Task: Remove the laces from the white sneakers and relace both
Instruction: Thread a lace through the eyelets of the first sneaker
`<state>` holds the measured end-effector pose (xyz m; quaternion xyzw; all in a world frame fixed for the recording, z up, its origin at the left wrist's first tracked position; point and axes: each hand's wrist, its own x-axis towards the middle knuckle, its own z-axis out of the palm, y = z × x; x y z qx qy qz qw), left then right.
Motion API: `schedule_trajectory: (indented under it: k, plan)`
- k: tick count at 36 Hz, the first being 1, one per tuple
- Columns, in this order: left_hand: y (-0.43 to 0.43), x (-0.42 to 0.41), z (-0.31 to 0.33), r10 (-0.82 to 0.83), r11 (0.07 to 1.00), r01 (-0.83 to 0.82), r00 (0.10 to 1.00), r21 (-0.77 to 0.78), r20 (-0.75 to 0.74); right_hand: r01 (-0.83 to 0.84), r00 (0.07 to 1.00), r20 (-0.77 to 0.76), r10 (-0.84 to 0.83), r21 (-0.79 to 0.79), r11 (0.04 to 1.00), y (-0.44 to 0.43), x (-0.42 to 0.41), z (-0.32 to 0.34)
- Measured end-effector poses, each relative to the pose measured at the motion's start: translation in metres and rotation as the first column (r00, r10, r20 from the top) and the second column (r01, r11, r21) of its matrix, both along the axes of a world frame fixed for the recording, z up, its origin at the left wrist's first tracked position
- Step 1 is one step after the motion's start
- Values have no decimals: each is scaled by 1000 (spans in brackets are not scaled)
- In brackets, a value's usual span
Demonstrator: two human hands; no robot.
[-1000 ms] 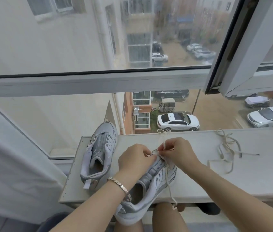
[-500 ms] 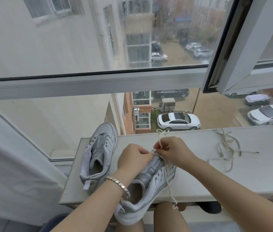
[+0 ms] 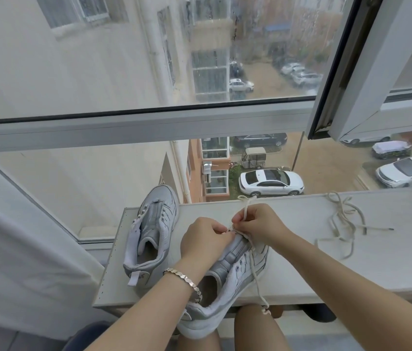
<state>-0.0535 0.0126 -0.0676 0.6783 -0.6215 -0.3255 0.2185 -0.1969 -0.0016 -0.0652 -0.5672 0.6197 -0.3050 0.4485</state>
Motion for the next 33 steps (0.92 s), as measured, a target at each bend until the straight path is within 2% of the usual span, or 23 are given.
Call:
schedule_trajectory:
  k: [6, 14, 25, 30, 33]
  plan:
    - [0, 0, -1, 25, 999, -24, 1000, -41, 12, 20, 997, 73, -24, 54, 998, 4, -1, 2]
    - [3, -2, -1, 42, 995, -40, 999, -95, 18, 61, 988, -134, -76, -110, 992, 9, 2, -5]
    - [5, -1, -1, 30, 995, -32, 999, -94, -26, 3, 967, -250, -55, -204, 979, 18, 8, -4]
    - [6, -1, 0, 26, 994, -30, 999, -107, -39, 17, 983, -174, -65, -262, 965, 26, 7, -6]
    - [6, 0, 1, 10, 995, -14, 999, -94, -47, 10, 980, -193, -50, -205, 979, 23, 4, -6]
